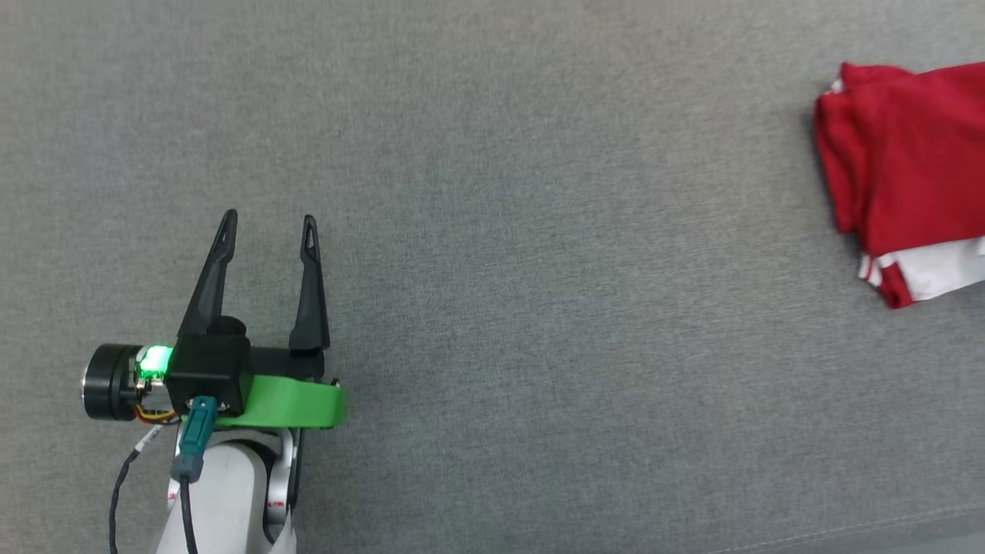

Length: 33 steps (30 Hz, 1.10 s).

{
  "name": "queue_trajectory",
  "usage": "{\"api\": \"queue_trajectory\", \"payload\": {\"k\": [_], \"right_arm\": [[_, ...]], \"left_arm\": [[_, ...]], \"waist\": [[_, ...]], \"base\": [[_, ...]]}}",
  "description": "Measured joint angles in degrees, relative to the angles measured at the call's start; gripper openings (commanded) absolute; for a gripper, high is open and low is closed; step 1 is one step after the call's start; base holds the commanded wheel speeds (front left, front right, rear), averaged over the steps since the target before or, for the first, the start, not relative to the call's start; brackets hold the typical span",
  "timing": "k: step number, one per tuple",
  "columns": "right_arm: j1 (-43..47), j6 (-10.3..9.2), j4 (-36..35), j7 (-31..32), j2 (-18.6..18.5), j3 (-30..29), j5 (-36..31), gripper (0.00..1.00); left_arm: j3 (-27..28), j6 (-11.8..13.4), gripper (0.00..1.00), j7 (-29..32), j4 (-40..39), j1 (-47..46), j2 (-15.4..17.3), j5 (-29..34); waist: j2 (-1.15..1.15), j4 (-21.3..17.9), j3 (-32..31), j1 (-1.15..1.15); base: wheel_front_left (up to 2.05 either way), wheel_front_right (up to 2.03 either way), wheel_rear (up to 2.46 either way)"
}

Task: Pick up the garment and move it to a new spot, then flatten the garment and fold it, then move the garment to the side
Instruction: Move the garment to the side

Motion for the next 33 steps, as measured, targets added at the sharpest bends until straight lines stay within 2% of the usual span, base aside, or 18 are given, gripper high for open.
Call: {"api": "queue_trajectory", "payload": {"k": [8, 13, 14, 15, 16, 20, 24, 33], "right_arm": [[-3.7, 0.00, 9.3, -1.1, 0.9, -9.6, -2.9, 0.00], [-5.3, 0.00, 12.7, -2.5, 2.1, -12.2, -6.1, 0.00], [-5.6, 0.00, 13.4, -2.9, 2.5, -12.6, -6.7, 0.13], [-5.8, 0.00, 14.2, -3.1, 3.2, -13.3, -6.8, 0.43], [-5.9, 0.00, 14.8, -3.3, 4.0, -13.6, -6.9, 1.00], [-5.9, 0.00, 15.7, -6.3, 5.5, -14.7, -8.8, 1.00], [-5.3, 0.00, 15.4, -12.8, 6.4, -16.8, -10.1, 1.00], [1.6, 0.00, 4.8, -27.5, 13.4, -18.7, -13.4, 1.00]], "left_arm": [[-0.6, 0.0, 1.00, 0.0, -1.6, -2.2, 0.4, 0.0], [-0.8, 0.1, 1.00, 0.0, -1.7, -2.8, 0.6, 0.0], [-0.9, 0.1, 1.00, 0.0, -1.7, -2.8, 0.6, 0.0], [-0.9, 0.4, 1.00, 0.0, -1.7, -2.8, 0.6, 0.0], [-0.9, 0.5, 1.00, 0.0, -1.6, -2.8, 0.7, 0.0], [-0.9, 0.9, 1.00, 0.0, -1.0, -2.6, 0.6, 0.0], [-0.9, 1.3, 1.00, 0.0, -0.3, -1.5, 0.4, 0.0], [0.0, 1.4, 1.00, 0.0, 1.0, 3.6, 0.2, -0.5]], "waist": [[0.00, 1.5, 6.4, 0.00], [0.00, 2.6, 8.3, 0.00], [0.00, 2.8, 8.4, 0.00], [0.00, 3.0, 8.4, 0.00], [0.00, 3.1, 8.2, 0.00], [0.00, 3.2, 6.8, 0.00], [0.00, 3.1, 4.2, -0.01], [0.00, 3.0, -3.1, -0.01]], "base": [[0.00, 0.00, 0.00], [0.00, 0.00, 0.00], [0.00, 0.00, 0.00], [0.00, 0.00, 0.00], [0.00, 0.00, 0.00], [0.00, 0.00, 0.00], [0.00, 0.00, 0.00], [0.00, 0.00, 0.00]]}}
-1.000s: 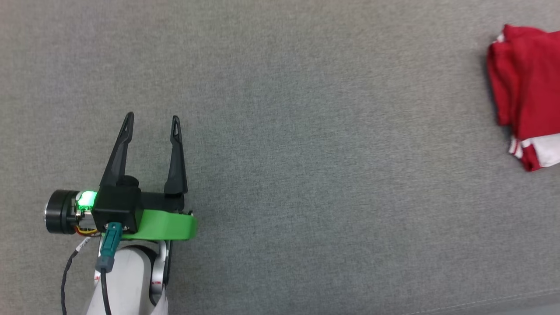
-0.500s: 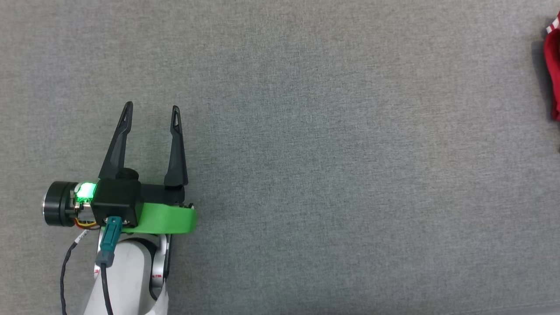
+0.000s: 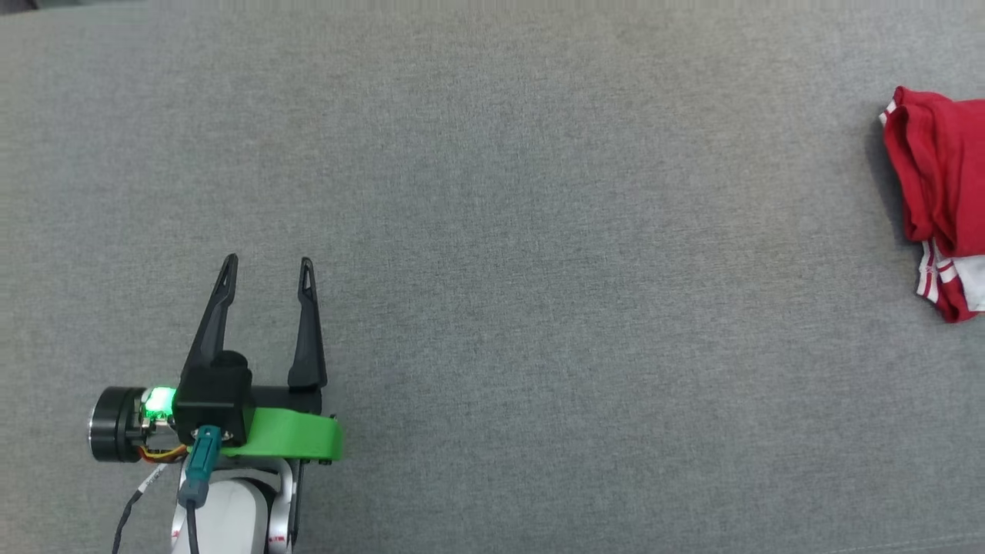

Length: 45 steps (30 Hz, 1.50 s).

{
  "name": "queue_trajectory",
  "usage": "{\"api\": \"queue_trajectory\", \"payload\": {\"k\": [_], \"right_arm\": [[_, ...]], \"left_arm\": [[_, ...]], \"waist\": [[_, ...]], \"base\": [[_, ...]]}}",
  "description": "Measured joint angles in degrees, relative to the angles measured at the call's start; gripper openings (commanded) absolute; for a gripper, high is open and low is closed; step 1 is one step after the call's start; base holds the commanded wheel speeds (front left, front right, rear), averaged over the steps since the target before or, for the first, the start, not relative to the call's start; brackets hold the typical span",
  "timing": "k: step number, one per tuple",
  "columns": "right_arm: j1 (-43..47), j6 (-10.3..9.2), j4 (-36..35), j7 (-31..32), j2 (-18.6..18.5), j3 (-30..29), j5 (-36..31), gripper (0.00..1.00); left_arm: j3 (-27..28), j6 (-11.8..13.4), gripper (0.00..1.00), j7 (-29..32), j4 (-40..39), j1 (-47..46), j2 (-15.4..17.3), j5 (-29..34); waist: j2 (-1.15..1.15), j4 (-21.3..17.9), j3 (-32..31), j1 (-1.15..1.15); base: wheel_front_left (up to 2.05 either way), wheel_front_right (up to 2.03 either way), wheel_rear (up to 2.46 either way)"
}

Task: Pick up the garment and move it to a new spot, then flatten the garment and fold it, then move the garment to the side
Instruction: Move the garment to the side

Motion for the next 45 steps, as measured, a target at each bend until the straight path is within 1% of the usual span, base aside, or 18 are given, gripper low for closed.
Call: {"api": "queue_trajectory", "payload": {"k": [4, 9, 15, 19, 24, 28, 32, 39, 45], "right_arm": [[4.3, 0.00, -7.8, -4.0, 4.8, -1.5, -3.4, 1.00], [10.5, 0.00, -17.5, -6.6, 12.4, -3.0, -8.5, 1.00], [18.4, 0.00, -25.5, -8.0, 20.3, -1.5, -12.5, 1.00], [24.5, 0.00, -28.0, -8.5, 25.0, 0.4, -13.8, 1.00], [30.9, 0.00, -28.9, -8.5, 28.4, 1.5, -13.9, 1.00], [36.3, 0.00, -29.7, -8.6, 30.9, 0.9, -13.9, 1.00], [41.2, 0.00, -30.2, -8.6, 32.7, 0.2, -13.9, 1.00], [45.9, 0.00, -32.3, -8.7, 34.3, -0.5, -14.0, 1.00], [47.6, 0.00, -33.1, -8.7, 34.5, 0.5, -14.2, 1.00]], "left_arm": [[0.3, 0.1, 1.00, 0.0, 0.7, 1.8, -0.4, -0.1], [0.8, 0.0, 1.00, 0.0, 1.7, 3.6, -0.7, -0.2], [1.0, -0.1, 1.00, 0.0, 2.6, 4.9, -1.0, -0.4], [1.2, -0.1, 1.00, 0.0, 3.0, 6.2, -1.1, -0.4], [1.5, -0.2, 1.00, 0.0, 3.2, 7.5, -1.1, -0.4], [1.7, -0.5, 1.00, 0.0, 3.3, 8.1, -1.2, -0.4], [1.8, -0.9, 1.00, 0.0, 3.6, 9.1, -1.4, -0.6], [2.3, -1.9, 1.00, 0.0, 3.9, 10.7, -1.6, -1.0], [2.5, -3.1, 1.00, 0.0, 4.3, 11.6, -2.1, -1.5]], "waist": [[0.00, 0.2, -3.2, 0.00], [0.00, 0.9, -6.9, 0.00], [0.00, 2.2, -10.7, 0.00], [0.00, 3.3, -13.0, 0.00], [0.00, 4.5, -15.3, 0.00], [0.00, 5.4, -16.8, 0.00], [0.00, 5.9, -18.1, 0.00], [0.00, 6.2, -19.9, 0.00], [0.00, 6.5, -20.9, 0.00]], "base": [[0.00, 0.00, 0.00], [0.00, 0.00, 0.00], [0.00, 0.00, 0.00], [0.00, 0.00, 0.00], [0.00, 0.00, 0.00], [0.00, 0.00, 0.00], [0.00, 0.00, 0.00], [0.00, 0.00, 0.00], [0.00, 0.00, 0.00]]}}
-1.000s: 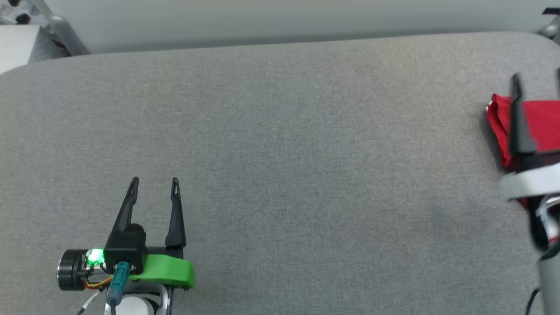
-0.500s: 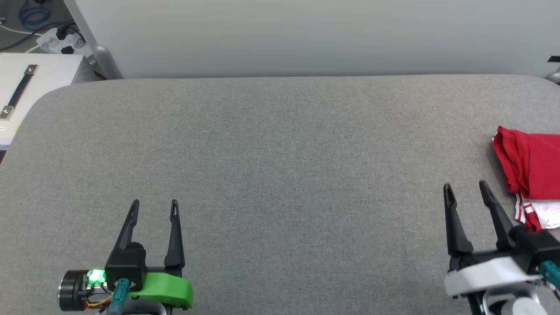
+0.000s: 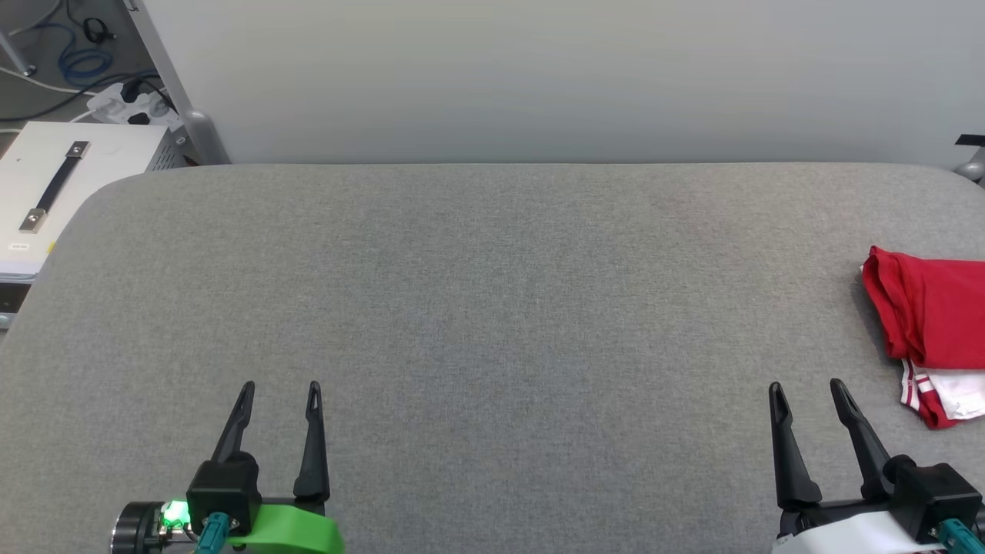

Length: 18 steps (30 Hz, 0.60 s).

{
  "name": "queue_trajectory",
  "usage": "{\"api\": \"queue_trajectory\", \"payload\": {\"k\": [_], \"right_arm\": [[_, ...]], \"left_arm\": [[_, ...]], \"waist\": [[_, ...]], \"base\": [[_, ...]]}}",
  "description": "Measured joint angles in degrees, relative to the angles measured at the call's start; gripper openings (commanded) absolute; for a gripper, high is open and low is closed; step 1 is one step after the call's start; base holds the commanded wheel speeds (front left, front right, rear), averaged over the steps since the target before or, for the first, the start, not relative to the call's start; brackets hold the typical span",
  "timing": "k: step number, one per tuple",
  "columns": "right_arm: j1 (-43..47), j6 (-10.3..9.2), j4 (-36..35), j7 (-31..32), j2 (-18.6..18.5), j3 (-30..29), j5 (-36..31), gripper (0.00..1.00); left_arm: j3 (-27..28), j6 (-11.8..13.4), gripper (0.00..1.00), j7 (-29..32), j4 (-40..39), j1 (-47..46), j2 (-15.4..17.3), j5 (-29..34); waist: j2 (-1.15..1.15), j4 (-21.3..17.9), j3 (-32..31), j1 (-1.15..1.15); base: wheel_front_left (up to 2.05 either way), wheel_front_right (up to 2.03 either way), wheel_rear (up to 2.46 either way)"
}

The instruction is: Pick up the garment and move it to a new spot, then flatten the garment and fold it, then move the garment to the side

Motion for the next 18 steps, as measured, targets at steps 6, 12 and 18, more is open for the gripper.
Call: {"api": "queue_trajectory", "payload": {"k": [6, 12, 18], "right_arm": [[0.9, 0.00, -0.1, 0.0, 0.1, 0.3, 0.0, 1.00], [0.9, 0.00, -0.1, 0.0, 0.1, 0.3, 0.0, 1.00], [0.9, 0.00, 0.0, 0.2, 0.0, 0.3, 0.0, 0.00]], "left_arm": [[0.2, -0.7, 1.00, 0.0, 0.1, 0.4, -0.4, 0.0], [0.6, -1.0, 1.00, 0.0, 0.1, 0.5, -0.6, 0.0], [0.7, -1.2, 0.00, 0.1, 0.2, 0.5, -0.6, 0.0]], "waist": [[0.00, 0.3, -0.2, 0.00], [0.00, 0.3, -0.2, 0.00], [0.00, 0.3, -0.1, 0.00]], "base": [[0.00, 0.00, 0.00], [0.00, 0.00, 0.00], [0.00, 0.00, 0.00]]}}
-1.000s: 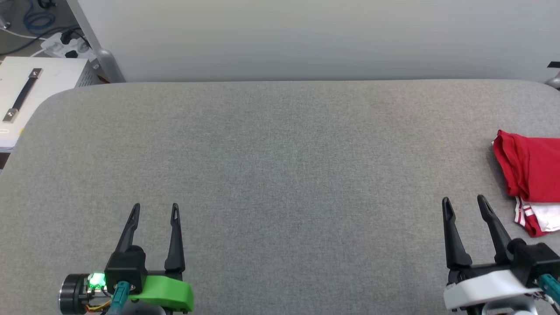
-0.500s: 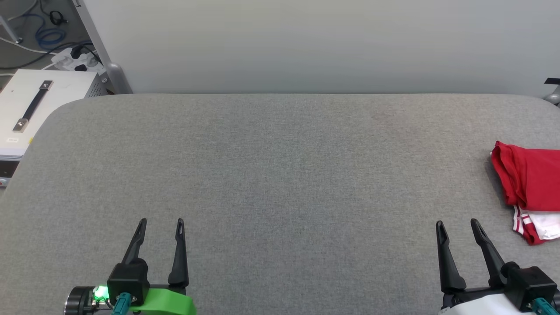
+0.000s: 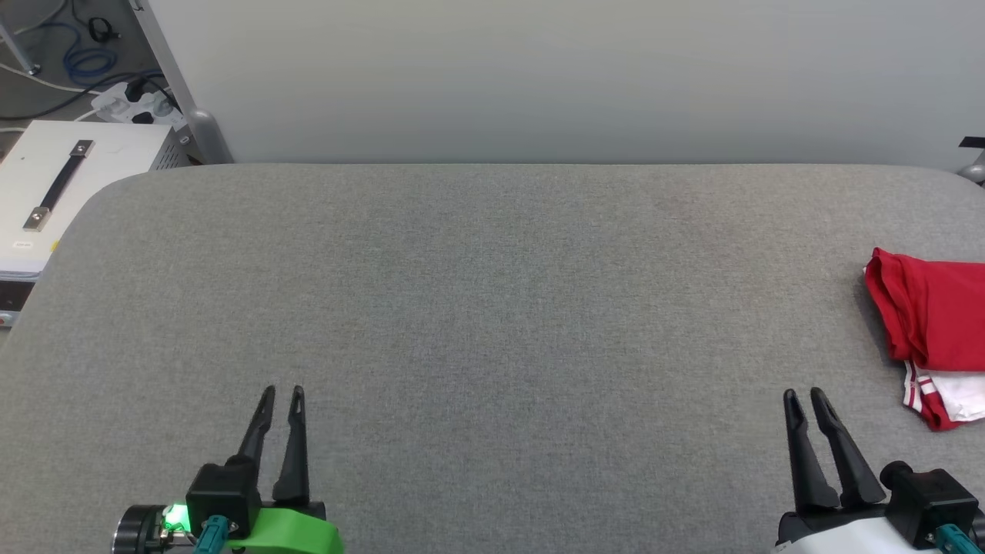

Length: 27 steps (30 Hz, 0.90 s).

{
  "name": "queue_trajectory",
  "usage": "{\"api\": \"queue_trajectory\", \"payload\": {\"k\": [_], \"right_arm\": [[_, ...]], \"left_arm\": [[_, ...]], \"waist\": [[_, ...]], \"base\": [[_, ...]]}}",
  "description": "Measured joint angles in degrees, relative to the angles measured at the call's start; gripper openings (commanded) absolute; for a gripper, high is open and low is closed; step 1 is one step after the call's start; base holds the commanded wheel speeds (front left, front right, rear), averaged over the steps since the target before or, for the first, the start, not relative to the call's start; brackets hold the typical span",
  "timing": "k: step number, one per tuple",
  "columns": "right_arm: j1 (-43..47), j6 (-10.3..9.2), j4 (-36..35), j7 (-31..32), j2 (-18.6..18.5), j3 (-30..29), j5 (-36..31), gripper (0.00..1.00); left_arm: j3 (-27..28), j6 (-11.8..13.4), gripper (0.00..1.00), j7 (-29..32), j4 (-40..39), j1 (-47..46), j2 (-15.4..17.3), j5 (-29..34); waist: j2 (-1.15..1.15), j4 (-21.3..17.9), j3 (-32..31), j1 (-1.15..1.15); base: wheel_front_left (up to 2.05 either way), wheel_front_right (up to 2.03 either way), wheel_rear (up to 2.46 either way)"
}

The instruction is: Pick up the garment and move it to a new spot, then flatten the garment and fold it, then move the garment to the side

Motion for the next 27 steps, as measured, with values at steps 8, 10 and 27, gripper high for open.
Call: {"api": "queue_trajectory", "payload": {"k": [8, 10, 27], "right_arm": [[0.0, 0.00, 0.1, 0.5, 0.0, 0.0, 0.0, 0.00], [-0.1, 0.00, 0.1, 0.6, 0.0, 0.0, -0.1, 0.00], [-0.7, 0.00, 0.4, 2.5, 0.0, 0.0, -0.9, 0.00]], "left_arm": [[0.0, 0.0, 0.00, 0.5, 0.0, 0.0, 0.0, 0.0], [0.0, 0.0, 0.00, 0.6, 0.0, 0.0, 0.0, 0.0], [0.0, 0.0, 0.00, 2.6, -0.2, -0.2, -0.2, 0.1]], "waist": [[0.00, -0.2, 0.0, 0.00], [0.00, -0.2, 0.0, 0.00], [0.00, -0.8, -0.1, 0.00]], "base": [[0.00, 0.00, 0.00], [0.00, 0.00, 0.00], [0.00, 0.00, 0.00]]}}
